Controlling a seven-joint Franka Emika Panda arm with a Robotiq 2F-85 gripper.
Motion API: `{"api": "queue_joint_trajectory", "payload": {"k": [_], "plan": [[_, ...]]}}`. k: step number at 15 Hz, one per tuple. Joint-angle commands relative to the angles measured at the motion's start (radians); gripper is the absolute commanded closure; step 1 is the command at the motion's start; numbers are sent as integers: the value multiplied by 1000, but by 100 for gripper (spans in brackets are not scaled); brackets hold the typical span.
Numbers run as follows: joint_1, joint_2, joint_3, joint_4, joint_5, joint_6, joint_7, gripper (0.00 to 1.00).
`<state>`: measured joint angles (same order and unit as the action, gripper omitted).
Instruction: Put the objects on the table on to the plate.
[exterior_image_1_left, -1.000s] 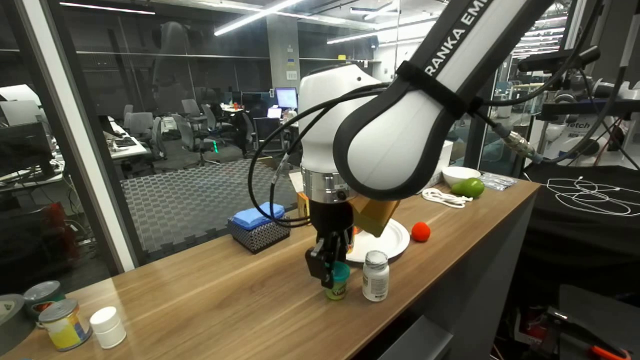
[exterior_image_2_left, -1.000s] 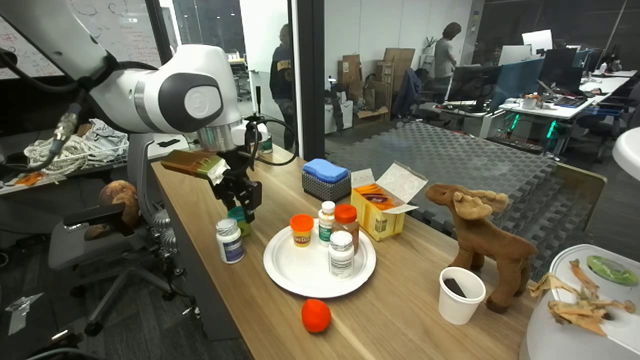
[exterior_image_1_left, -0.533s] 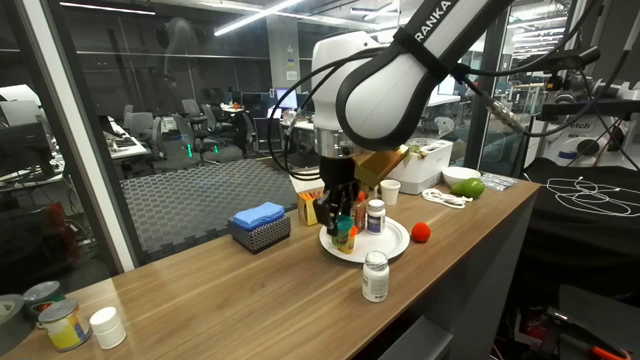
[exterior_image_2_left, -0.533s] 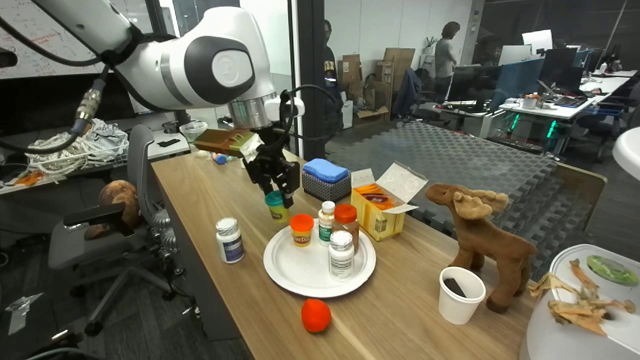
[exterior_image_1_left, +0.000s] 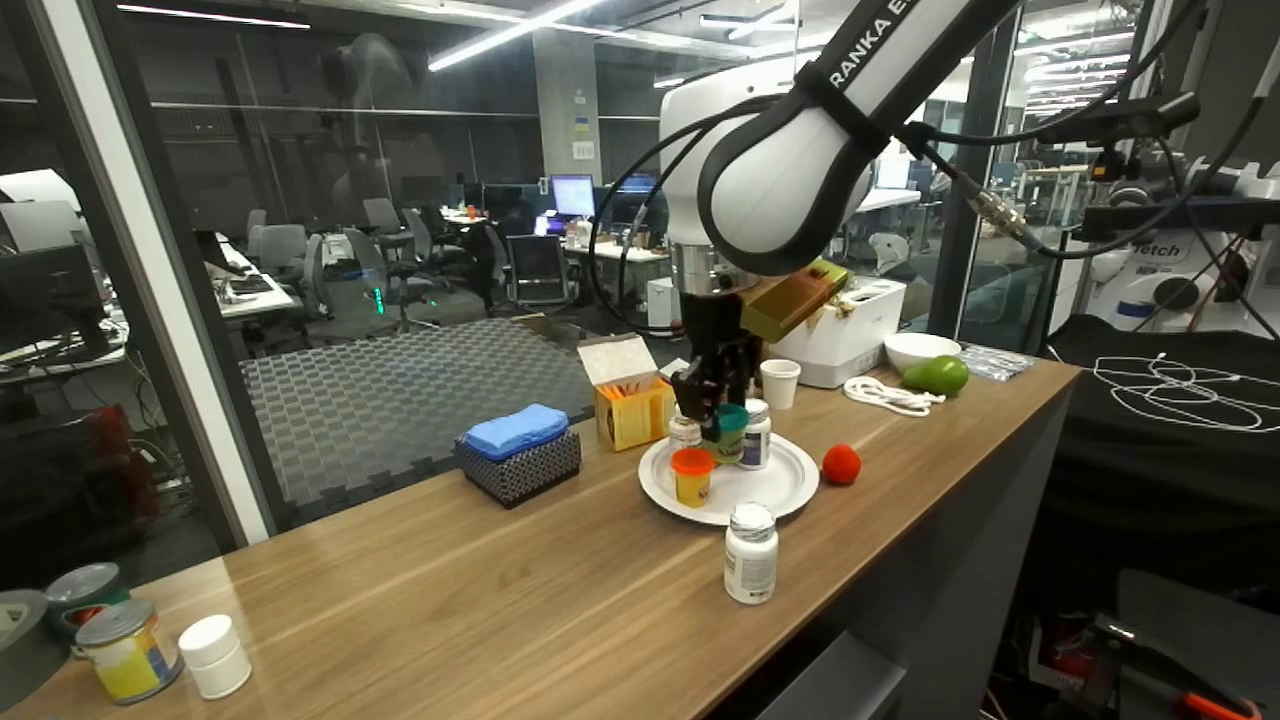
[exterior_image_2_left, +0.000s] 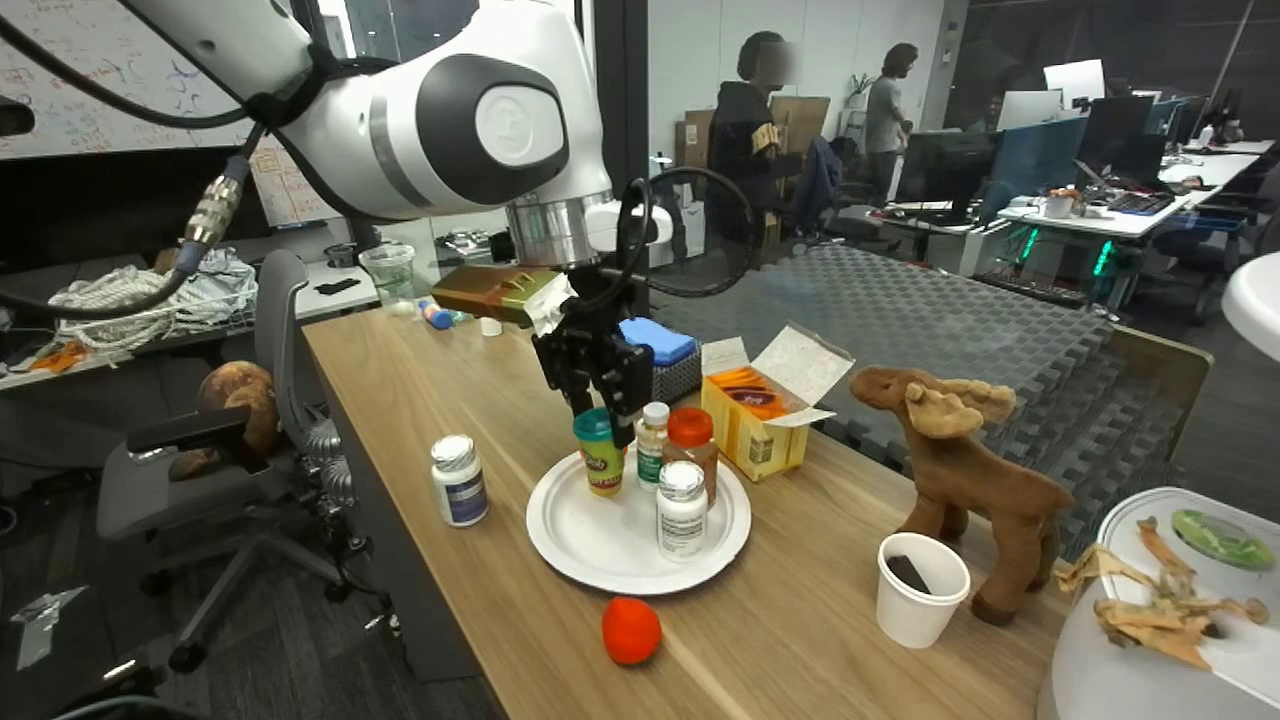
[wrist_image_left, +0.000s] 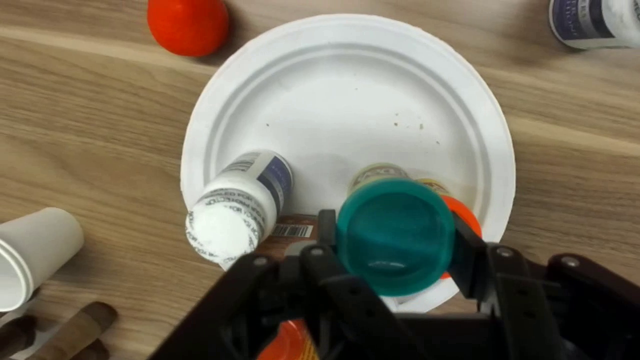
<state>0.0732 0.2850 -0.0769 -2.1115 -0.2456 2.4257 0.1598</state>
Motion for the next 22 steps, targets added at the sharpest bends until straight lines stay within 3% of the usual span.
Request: {"api": "queue_joint_trajectory", "payload": {"k": [1, 22], "plan": [[-2, 21, 1, 33, -25, -7, 18, 72], [-25, 55, -23, 29, -10, 55, 91, 72]]}}
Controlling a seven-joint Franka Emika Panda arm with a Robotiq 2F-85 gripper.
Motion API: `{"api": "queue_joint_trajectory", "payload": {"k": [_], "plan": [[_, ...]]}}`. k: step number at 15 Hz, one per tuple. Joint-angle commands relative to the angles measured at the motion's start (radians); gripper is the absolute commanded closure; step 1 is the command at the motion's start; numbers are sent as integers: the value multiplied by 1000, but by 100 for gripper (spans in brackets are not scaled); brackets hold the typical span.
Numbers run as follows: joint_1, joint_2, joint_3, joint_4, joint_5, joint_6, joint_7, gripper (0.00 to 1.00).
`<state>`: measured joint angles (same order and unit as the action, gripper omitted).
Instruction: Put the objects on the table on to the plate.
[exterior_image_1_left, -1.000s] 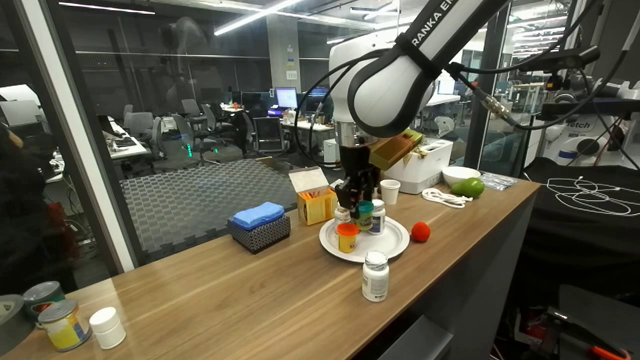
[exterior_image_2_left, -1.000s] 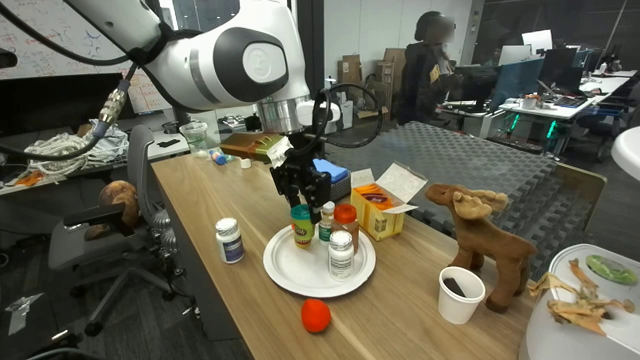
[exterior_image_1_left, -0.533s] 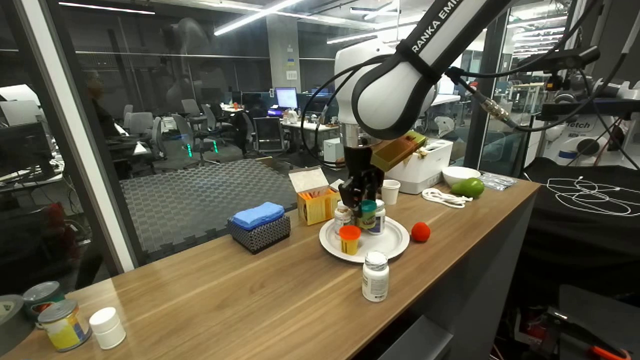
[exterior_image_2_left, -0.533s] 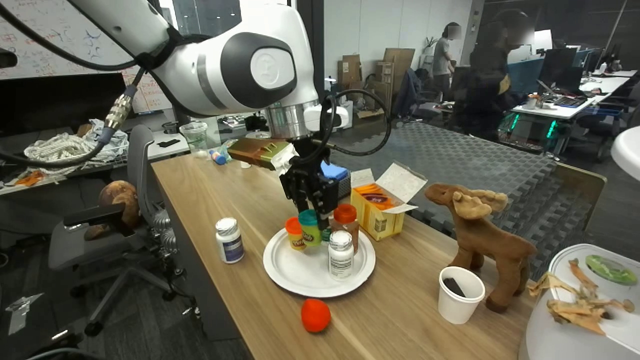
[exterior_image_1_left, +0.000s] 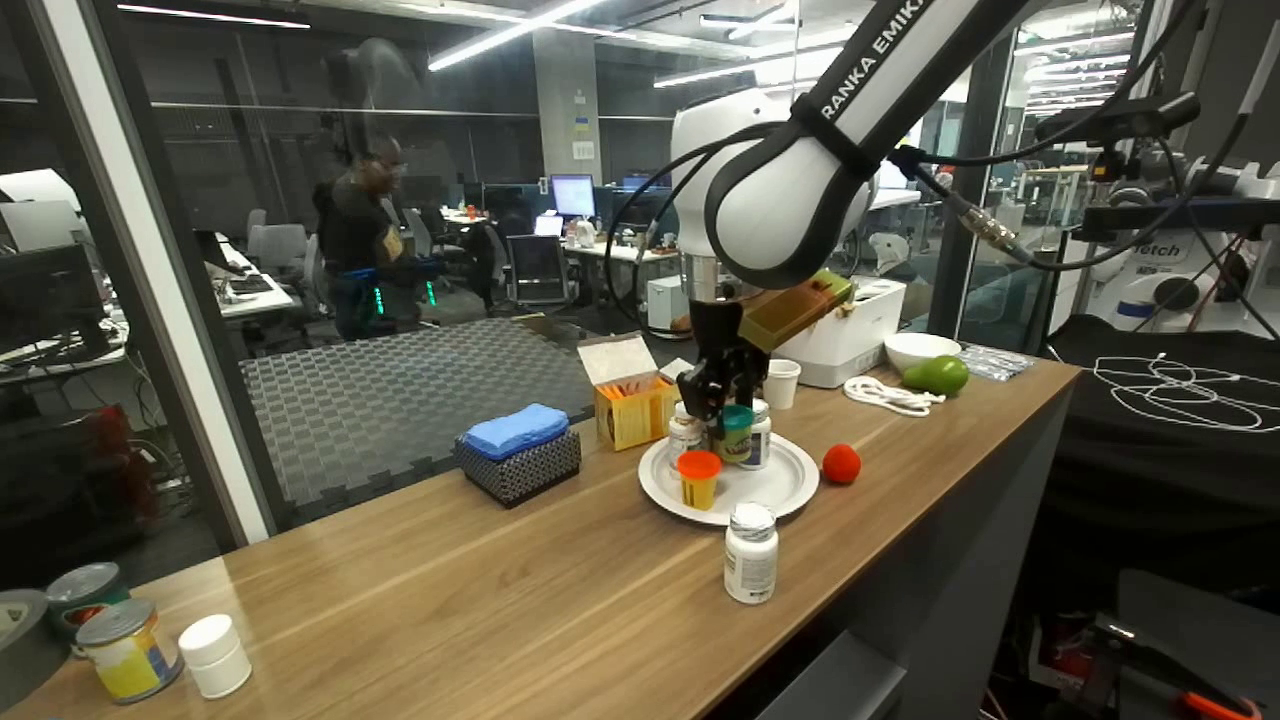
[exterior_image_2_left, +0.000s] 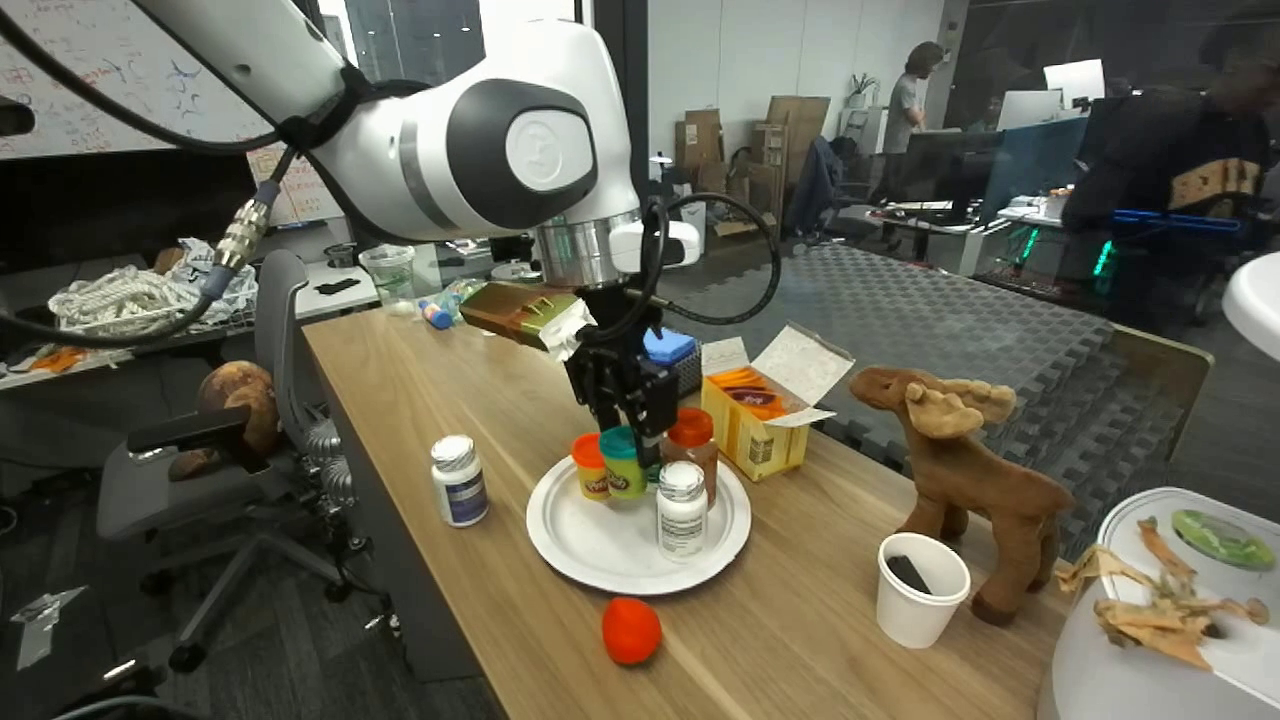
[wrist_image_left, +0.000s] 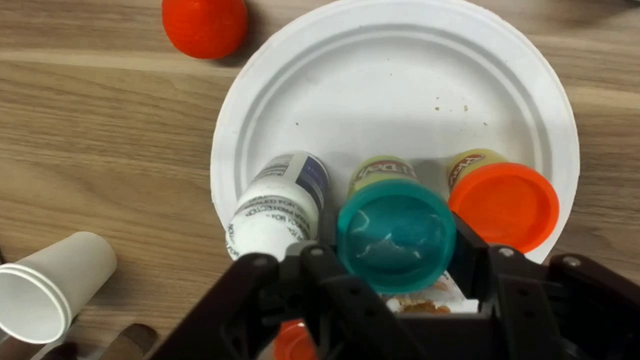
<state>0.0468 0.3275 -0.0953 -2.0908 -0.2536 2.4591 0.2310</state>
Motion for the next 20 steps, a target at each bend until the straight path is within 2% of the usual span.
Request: {"api": "queue_joint_trajectory", "payload": {"k": [1, 2, 4, 5, 8, 16, 20], "plan": [[1, 16, -4, 7, 2, 25, 21, 72], [1, 20, -3, 6, 6, 28, 20, 72], [0, 23, -1, 3, 13, 32, 20, 22], [1, 20, -2, 0, 14, 36, 21, 21], [3, 7, -4, -9, 11, 42, 26, 1], [17, -85, -2, -45, 0, 62, 64, 0], [20, -177, 26, -70, 34, -30, 52, 0]]}}
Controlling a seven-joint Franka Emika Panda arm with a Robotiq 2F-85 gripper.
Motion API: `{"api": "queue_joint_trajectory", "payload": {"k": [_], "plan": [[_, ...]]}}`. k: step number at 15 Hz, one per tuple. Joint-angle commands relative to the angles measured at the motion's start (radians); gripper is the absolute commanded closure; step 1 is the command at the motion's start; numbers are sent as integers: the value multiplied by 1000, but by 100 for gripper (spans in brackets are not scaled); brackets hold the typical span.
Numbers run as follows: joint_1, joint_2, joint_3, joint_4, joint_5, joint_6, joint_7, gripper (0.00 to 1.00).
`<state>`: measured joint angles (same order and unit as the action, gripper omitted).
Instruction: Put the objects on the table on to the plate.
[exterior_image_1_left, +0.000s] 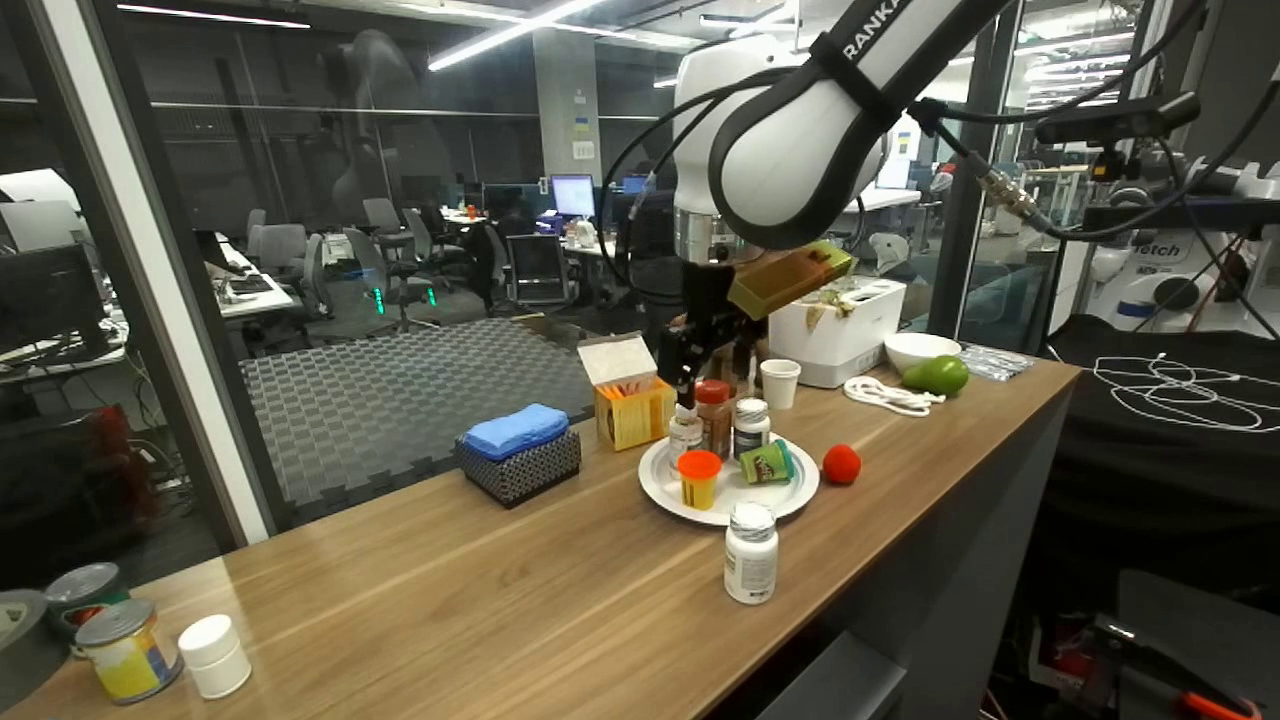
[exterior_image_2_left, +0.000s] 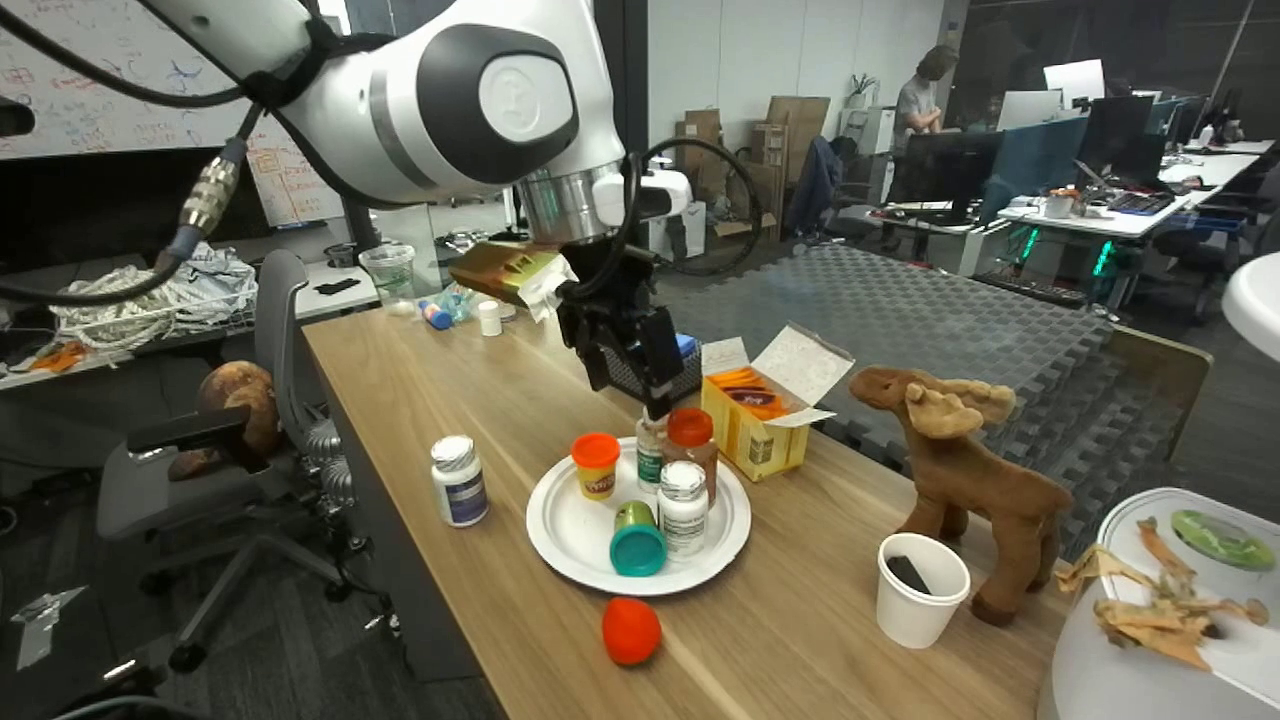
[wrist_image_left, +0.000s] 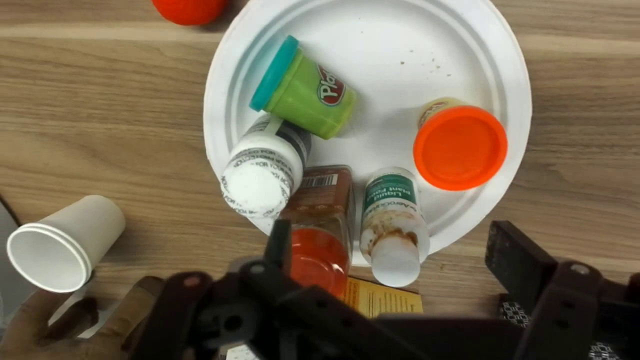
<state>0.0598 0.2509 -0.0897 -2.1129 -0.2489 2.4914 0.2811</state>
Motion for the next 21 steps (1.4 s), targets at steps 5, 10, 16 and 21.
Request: {"api": "queue_joint_trajectory", "payload": {"k": [5, 10, 16, 21], "plan": [[18, -233, 86, -126, 80, -195, 5, 0], [29, -307, 150, -235, 185, -213, -6, 0], [35, -284, 180, -343, 220, -107, -15, 0], [41, -230, 187, -374, 243, 11, -58, 0]]}}
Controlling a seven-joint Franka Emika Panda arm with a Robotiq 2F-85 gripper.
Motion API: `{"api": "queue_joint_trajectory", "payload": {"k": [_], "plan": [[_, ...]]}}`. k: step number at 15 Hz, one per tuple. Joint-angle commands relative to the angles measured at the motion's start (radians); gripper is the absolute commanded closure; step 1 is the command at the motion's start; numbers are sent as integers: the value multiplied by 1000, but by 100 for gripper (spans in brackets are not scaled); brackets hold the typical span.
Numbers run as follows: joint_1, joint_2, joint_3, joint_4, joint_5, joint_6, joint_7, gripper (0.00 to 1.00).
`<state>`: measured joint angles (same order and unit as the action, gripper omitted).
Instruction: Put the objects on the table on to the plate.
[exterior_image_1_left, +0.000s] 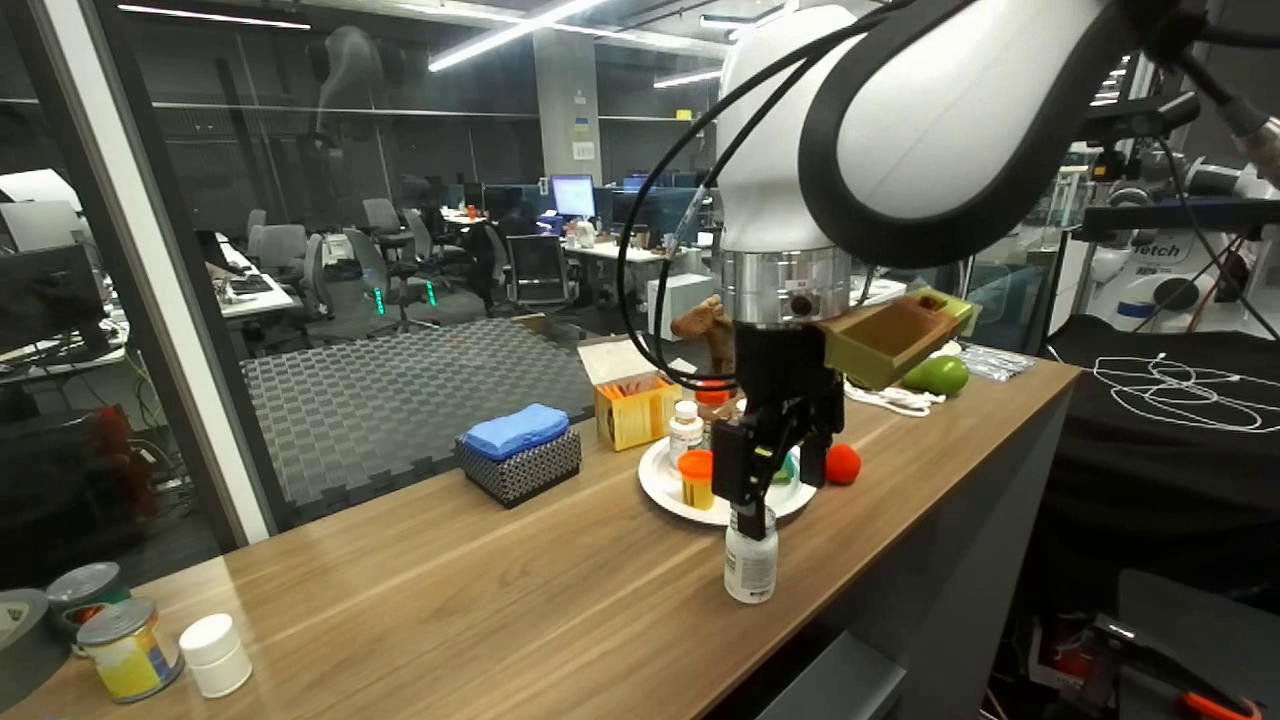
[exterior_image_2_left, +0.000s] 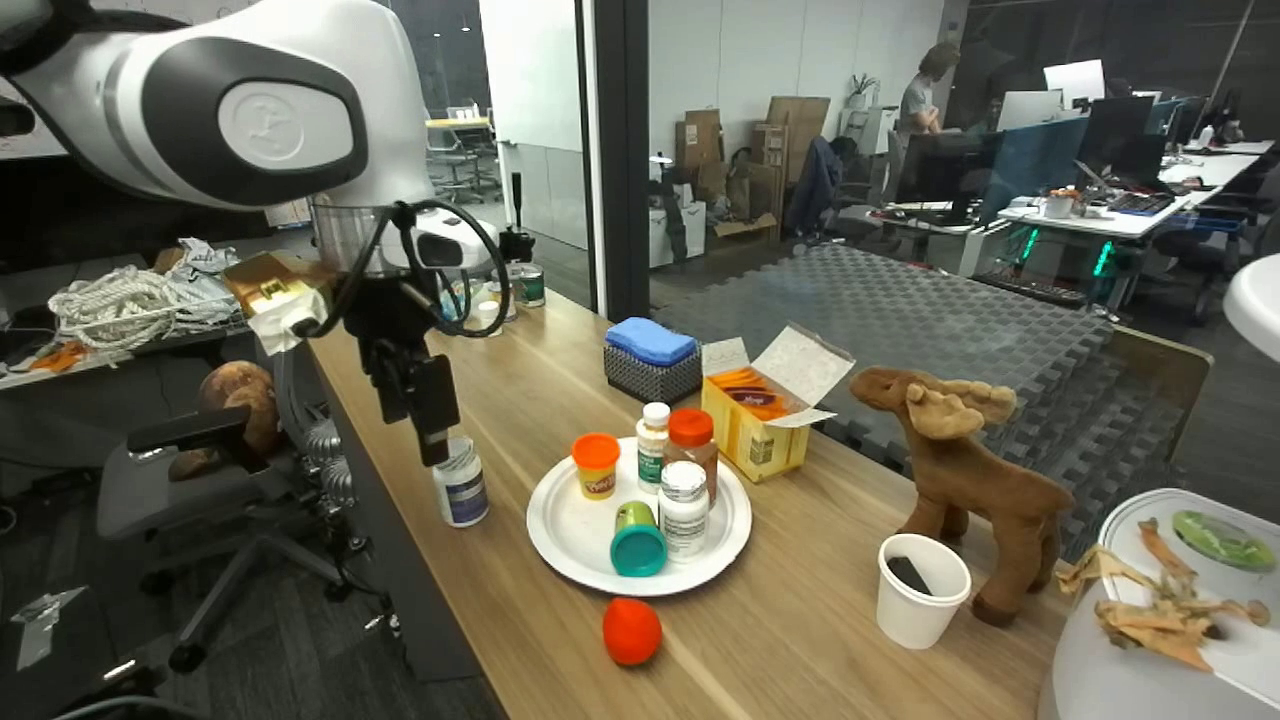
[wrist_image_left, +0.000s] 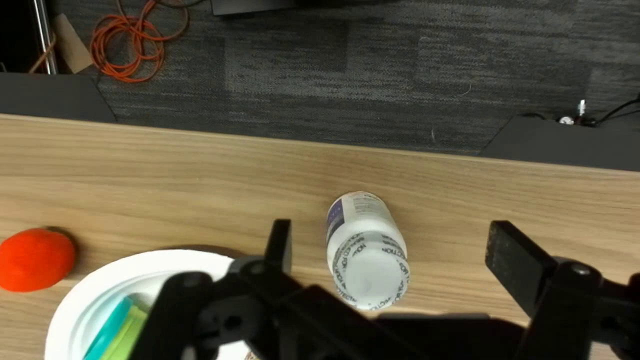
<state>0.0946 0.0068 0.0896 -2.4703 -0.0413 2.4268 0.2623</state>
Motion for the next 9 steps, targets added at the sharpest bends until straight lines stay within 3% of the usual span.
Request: {"api": "queue_joint_trajectory", "payload": {"k": [1, 6, 7, 9], "plan": [[7, 27, 8, -17, 31, 103, -42, 0], [5, 88, 3, 2, 22, 167, -37, 0], [5, 96, 2, 5, 24, 167, -40, 16], [4, 107, -4, 8, 9, 175, -29, 32]]}}
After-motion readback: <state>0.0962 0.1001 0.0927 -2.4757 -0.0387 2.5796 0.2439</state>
